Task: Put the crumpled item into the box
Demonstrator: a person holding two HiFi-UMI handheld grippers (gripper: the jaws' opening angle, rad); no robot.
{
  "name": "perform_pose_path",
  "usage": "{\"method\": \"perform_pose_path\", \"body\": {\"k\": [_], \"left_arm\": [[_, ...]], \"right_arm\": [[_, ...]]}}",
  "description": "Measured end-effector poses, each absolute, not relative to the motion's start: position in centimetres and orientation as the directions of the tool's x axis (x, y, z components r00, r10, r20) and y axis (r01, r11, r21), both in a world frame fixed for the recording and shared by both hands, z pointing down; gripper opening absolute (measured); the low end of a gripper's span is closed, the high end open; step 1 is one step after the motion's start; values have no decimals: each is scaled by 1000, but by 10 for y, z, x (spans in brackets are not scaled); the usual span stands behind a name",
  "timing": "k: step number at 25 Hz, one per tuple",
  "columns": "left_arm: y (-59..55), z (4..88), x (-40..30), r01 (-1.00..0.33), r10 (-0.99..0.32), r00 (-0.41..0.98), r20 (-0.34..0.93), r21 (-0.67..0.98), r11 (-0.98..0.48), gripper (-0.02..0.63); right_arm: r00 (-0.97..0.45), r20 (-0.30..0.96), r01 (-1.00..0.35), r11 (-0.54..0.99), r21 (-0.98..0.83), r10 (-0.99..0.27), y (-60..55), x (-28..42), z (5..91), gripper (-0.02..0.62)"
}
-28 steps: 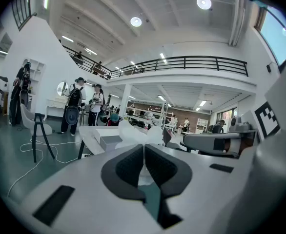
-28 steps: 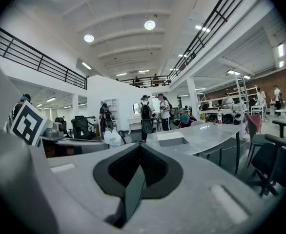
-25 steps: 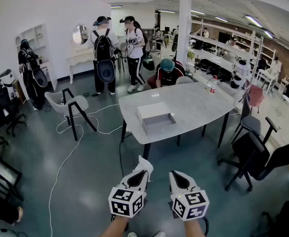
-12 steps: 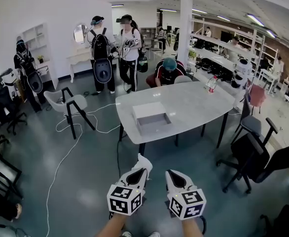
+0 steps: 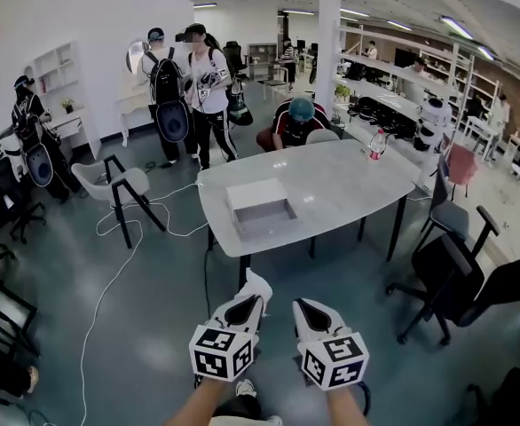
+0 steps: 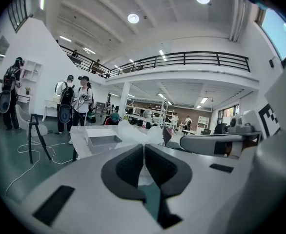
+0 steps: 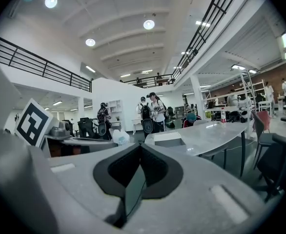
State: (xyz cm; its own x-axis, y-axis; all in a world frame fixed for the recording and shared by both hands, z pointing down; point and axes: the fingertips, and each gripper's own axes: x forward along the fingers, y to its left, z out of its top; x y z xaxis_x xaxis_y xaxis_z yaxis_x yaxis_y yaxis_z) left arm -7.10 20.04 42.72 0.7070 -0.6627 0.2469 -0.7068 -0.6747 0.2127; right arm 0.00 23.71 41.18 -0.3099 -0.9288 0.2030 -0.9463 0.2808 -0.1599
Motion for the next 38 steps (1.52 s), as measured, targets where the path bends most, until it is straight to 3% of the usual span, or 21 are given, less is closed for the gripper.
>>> {"method": "perform_pose_path", "body": {"k": [38], "left_arm": [[-103,492,-48,-662,-573,747,337,299,-687,17]], "right_arm": [[-254,334,-965,216,-147,-908,-68,22,459,5]]}}
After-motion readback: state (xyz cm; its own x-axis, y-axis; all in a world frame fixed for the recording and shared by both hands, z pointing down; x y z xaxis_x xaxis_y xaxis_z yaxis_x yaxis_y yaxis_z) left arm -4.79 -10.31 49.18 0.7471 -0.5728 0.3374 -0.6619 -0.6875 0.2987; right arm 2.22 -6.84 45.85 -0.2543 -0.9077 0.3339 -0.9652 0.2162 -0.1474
